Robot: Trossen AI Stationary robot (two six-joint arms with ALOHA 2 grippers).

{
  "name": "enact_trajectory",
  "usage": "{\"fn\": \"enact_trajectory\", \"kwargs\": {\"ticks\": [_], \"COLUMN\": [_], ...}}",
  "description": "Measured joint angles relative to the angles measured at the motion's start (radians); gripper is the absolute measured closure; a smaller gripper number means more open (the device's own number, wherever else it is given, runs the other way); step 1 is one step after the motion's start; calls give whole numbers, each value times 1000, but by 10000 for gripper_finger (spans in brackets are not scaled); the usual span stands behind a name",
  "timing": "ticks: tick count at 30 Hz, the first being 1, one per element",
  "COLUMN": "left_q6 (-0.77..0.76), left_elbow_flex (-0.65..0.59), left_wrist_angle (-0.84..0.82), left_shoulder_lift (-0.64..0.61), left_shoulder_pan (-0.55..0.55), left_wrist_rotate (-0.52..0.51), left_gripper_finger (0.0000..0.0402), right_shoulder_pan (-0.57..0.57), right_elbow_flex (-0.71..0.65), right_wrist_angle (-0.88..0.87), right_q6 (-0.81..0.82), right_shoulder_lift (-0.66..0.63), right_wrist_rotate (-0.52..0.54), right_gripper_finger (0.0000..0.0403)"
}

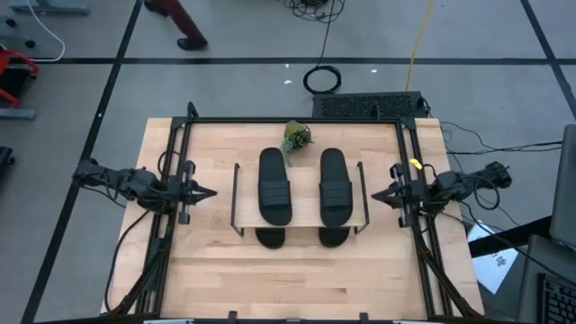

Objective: Pick and place slides into the shelf
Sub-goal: Return to Home Position

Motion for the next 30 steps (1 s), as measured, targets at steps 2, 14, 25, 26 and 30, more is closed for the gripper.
{"fn": "enact_trajectory", "kwargs": {"ticks": [2, 14, 25, 26, 30], "left_q6": [0, -20, -39, -38, -25], "left_elbow_flex": [-3, -3, -108, -111, -114], "left_wrist_angle": [-21, -40, 41, 40, 32], "left_shoulder_lift": [-22, -47, -46, -46, -46], "left_shoulder_pan": [0, 0, 0, 0, 0], "left_wrist_rotate": [-16, -28, -48, -48, -46], "left_gripper_finger": [402, 402, 402, 402, 402], "right_shoulder_pan": [-22, -147, -257, -264, -276], "right_elbow_flex": [0, -5, -91, -92, -92], "right_wrist_angle": [-9, -28, 6, 7, 34], "right_q6": [1, 33, 78, 79, 62], "right_shoulder_lift": [0, 9, 7, 7, 7], "right_wrist_rotate": [-3, -164, -303, -322, -359], "right_gripper_finger": [403, 403, 403, 403, 403]}}
